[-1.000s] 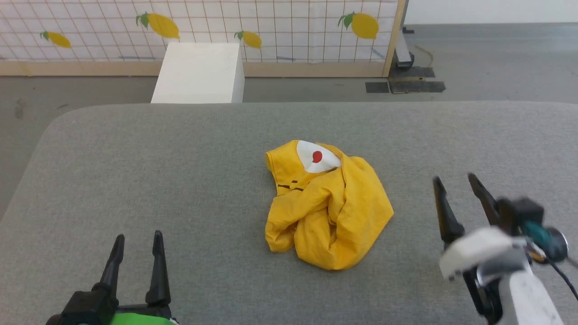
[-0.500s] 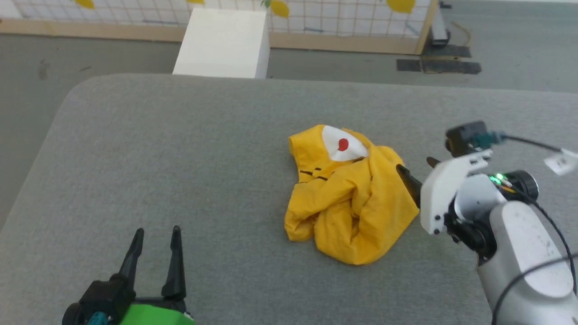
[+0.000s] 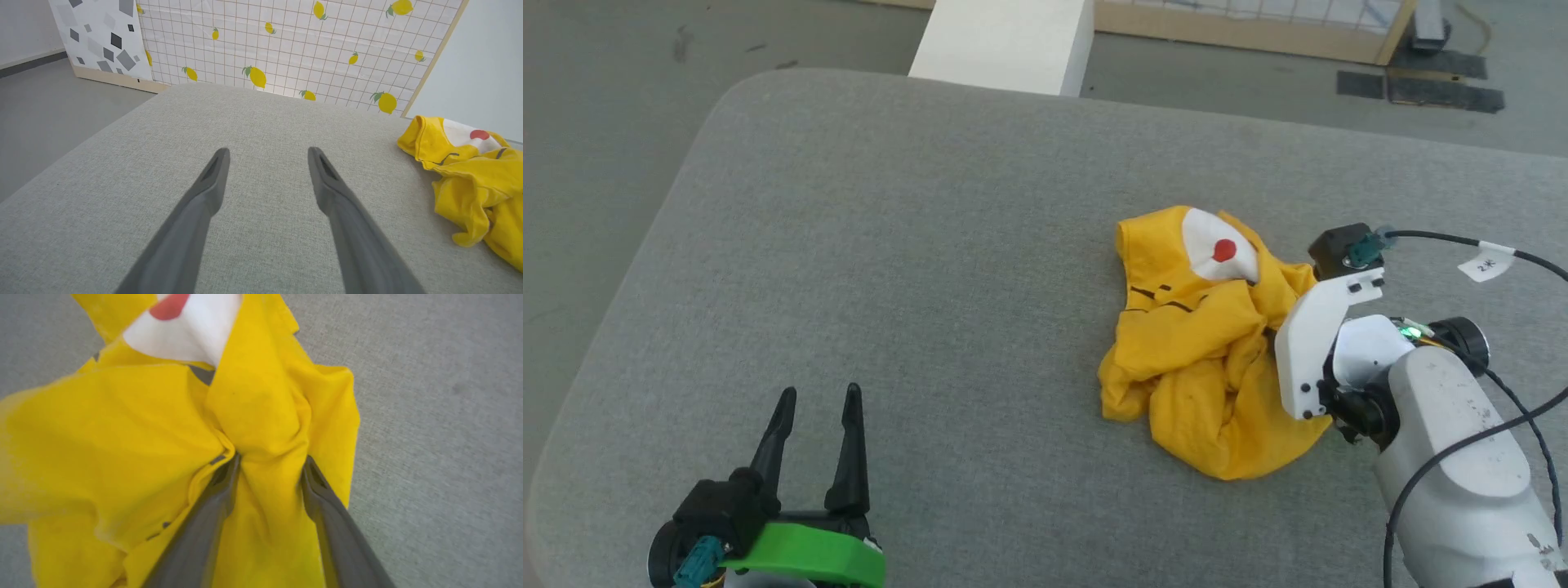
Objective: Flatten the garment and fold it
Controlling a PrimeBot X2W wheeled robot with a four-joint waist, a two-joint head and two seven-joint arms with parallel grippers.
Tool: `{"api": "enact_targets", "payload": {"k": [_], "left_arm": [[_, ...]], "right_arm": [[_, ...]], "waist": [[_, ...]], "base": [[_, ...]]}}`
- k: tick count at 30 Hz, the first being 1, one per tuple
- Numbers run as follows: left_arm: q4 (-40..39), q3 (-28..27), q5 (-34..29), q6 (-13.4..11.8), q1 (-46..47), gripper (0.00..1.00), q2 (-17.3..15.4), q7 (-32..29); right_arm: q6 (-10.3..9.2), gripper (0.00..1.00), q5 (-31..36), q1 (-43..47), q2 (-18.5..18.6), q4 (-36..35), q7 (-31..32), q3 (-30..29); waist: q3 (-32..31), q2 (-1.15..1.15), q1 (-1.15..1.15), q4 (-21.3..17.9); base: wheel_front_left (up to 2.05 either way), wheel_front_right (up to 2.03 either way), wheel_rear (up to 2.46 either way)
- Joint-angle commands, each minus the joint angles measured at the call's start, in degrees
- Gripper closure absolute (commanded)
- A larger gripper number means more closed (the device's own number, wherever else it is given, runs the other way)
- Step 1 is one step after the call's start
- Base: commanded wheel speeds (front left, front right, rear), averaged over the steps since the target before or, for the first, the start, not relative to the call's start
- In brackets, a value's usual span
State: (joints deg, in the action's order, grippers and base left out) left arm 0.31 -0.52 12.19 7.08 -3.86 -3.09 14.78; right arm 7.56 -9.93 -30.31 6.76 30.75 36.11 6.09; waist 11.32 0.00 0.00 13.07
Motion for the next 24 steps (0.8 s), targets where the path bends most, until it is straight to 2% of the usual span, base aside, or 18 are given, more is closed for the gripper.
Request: {"api": "enact_targets", "payload": {"k": [1, 9, 13, 19, 24], "left_arm": [[0.18, -0.10, 0.36, 0.37, 1.02, 0.00, 0.21, 0.21], [0.33, -0.52, -0.01, 0.39, 0.67, 0.00, 0.21, 0.22], [0.14, -0.75, -0.44, 0.40, 0.14, 0.00, 0.21, 0.22], [-0.41, -1.34, -0.79, 0.40, -0.93, 0.00, 0.21, 0.22], [-0.61, -1.64, -1.04, 0.40, -1.55, 0.00, 0.21, 0.22]], "right_arm": [[-0.08, 1.00, 0.71, -1.42, -0.31, 0.88, -1.05, -0.10], [-0.08, 1.00, -1.02, -6.96, -1.15, -0.23, -8.86, -1.06], [-0.08, 1.00, -3.07, -6.55, 0.44, -3.24, -10.70, -2.43], [-0.08, 1.00, -5.54, 2.54, 3.60, -12.04, -10.46, -9.28], [-0.08, 1.00, -4.33, 18.18, 1.38, -21.00, -7.55, -17.94]], "waist": [[0.87, 0.00, 0.00, 0.76], [-0.69, 0.00, 0.00, -2.84], [-2.11, 0.00, 0.00, -4.89], [-2.69, 0.00, 0.00, -6.92], [-1.40, 0.00, 0.00, -8.10]], "base": [[0.00, 0.00, 0.00], [0.00, 0.00, 0.00], [0.00, 0.00, 0.00], [0.00, 0.00, 0.00], [0.00, 0.00, 0.00]]}}
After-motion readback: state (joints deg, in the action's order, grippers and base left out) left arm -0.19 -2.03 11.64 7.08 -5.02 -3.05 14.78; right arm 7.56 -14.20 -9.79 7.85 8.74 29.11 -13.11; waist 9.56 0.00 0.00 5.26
